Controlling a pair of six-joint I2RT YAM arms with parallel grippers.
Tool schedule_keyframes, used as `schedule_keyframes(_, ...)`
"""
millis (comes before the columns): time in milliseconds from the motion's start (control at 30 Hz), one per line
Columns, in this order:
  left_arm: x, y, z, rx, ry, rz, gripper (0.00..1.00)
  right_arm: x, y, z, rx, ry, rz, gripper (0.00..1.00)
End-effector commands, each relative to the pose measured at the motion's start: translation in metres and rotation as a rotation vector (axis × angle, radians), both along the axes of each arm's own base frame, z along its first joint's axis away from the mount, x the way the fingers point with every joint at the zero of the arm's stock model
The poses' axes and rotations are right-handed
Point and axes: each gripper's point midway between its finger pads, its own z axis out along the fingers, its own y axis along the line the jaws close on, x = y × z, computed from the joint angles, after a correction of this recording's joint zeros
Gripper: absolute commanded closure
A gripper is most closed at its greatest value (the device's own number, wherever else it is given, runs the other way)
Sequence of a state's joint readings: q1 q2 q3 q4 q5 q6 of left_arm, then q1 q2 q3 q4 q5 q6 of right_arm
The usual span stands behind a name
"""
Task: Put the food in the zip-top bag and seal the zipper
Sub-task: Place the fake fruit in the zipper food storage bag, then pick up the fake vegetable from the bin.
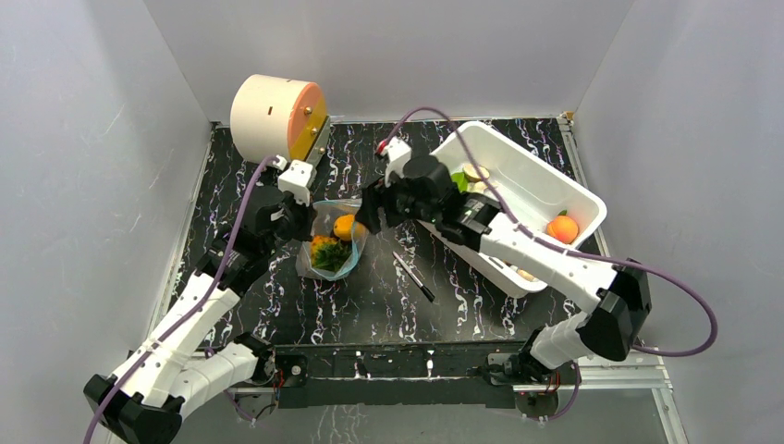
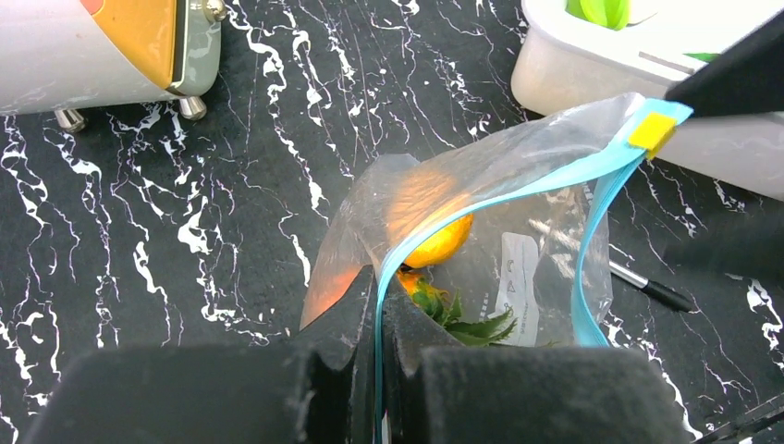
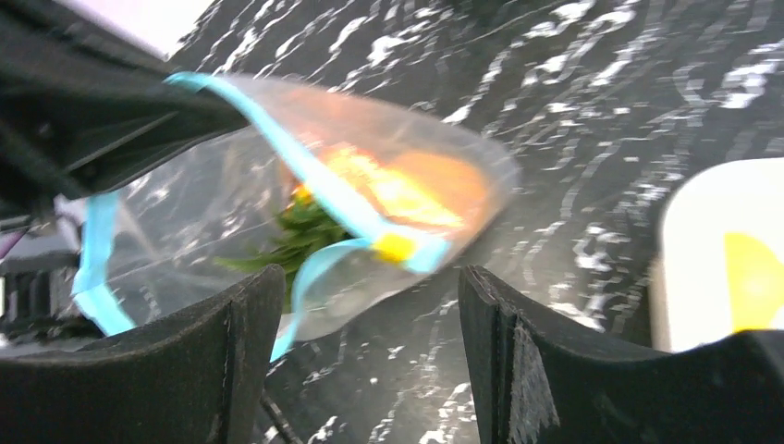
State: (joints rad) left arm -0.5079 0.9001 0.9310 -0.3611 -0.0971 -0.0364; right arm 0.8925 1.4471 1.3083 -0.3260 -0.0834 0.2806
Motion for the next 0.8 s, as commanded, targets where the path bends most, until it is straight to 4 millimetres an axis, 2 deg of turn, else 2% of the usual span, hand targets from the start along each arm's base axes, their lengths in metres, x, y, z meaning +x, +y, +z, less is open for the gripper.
schedule_keyframes(0,0.001,-0.004,0.014,-0.04,-0.06,-0.015,1.0,0.035,-0.054,0.046,-0.057,-0.135,-0.136,0.34)
schedule_keyframes(233,-0.001,-0.008,0.005,-0.06,-0.081,-0.042,1.0,0.086,-0.134,0.041,-0.241,-0.203,-0.359,0.41)
schedule_keyframes(400,-0.005,-0.015,-0.001,-0.078,-0.063,-0.077,1.0,0.121,-0.185,0.022,-0.363,-0.187,-0.504,0.49)
schedule_keyframes(500,-0.009,-0.019,-0.003,-0.106,-0.082,-0.104,1.0,0.141,-0.213,0.007,-0.445,-0.181,-0.588,0.5)
schedule_keyframes(600,-0.013,-0.02,-0.011,-0.103,-0.079,-0.123,1.0,0.159,-0.235,-0.011,-0.489,-0.159,-0.656,0.51)
schedule_keyframes(767,-0.014,-0.019,-0.017,-0.081,-0.088,-0.139,1.0,0.184,-0.258,-0.042,-0.598,-0.178,-0.67,0.56)
